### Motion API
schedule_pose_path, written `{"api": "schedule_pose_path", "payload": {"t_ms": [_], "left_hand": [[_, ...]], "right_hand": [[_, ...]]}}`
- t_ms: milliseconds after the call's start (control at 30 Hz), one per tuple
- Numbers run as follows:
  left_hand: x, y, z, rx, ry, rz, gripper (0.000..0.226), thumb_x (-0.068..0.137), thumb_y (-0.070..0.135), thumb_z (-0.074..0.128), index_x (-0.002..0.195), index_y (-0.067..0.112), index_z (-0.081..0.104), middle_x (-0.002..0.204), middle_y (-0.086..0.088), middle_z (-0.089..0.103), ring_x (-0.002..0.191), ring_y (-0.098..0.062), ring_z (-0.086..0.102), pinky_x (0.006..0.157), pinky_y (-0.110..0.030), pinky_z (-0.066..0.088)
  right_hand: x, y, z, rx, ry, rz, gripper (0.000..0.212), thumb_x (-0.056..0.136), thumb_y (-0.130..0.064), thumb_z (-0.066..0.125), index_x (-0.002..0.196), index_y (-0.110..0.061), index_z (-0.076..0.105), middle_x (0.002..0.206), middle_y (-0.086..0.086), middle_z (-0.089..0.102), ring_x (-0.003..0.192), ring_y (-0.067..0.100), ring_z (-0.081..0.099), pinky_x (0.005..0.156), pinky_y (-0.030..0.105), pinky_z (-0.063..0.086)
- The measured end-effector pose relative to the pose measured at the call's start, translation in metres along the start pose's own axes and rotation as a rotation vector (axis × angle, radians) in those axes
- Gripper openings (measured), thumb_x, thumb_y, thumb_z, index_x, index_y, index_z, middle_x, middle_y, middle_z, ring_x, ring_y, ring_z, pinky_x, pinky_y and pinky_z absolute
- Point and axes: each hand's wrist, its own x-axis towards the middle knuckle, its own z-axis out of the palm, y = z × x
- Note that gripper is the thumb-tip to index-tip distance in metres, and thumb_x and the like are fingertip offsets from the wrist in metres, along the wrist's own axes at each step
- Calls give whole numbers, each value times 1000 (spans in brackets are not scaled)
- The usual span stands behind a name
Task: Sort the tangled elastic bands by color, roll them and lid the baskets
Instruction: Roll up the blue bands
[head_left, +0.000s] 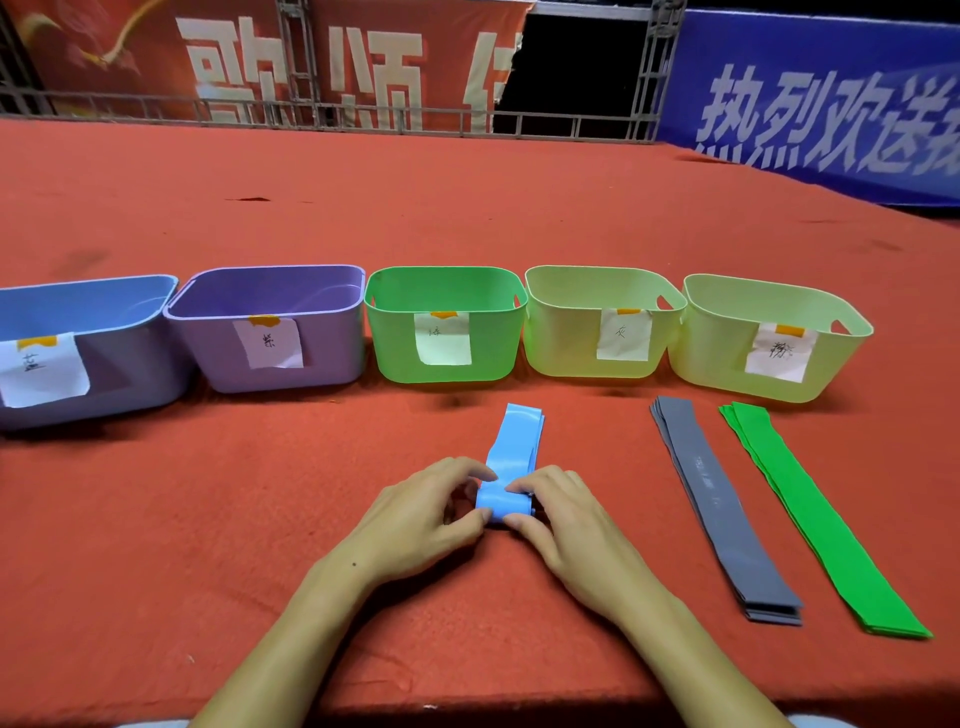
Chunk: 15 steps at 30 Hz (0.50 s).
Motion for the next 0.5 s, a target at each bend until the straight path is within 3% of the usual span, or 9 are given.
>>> {"api": "schedule_pose_path", "payload": {"t_ms": [133, 267, 400, 500], "left_hand": [[-2, 4, -1, 16, -6, 25, 47, 82, 47, 71, 125, 49, 52, 103, 24, 60, 84, -2, 58, 77, -29, 51], [-3, 3, 0, 26, 12, 57, 41, 82, 47, 76, 117, 47, 56, 108, 22, 60, 85, -3, 58, 74, -29, 50], [-2, 1, 1, 131, 45, 121, 39, 82, 53, 73, 118, 45, 58, 146, 34, 47, 115, 5, 55, 88, -33, 54], [0, 1, 4, 132, 48, 132, 40, 82, 52, 69, 118, 41, 57, 145, 32, 55, 123, 3, 49, 96, -33, 51]], "right_hand": [[-1, -3, -2, -35, -28, 29, 44, 102, -59, 41, 125, -27, 62, 116, -17, 56, 104, 10, 48, 95, 28, 43], [-3, -6, -5, -75, -63, 30, 43, 102, -60, 36, 121, -30, 59, 116, -16, 55, 102, 12, 48, 93, 31, 43], [-3, -6, -4, -115, -91, 31, 45, 102, -60, 33, 123, -30, 59, 123, -15, 52, 105, 14, 49, 97, 34, 45], [-4, -6, -6, -108, -86, 30, 49, 102, -60, 33, 128, -28, 61, 133, -18, 47, 114, 12, 46, 102, 30, 44]]}}
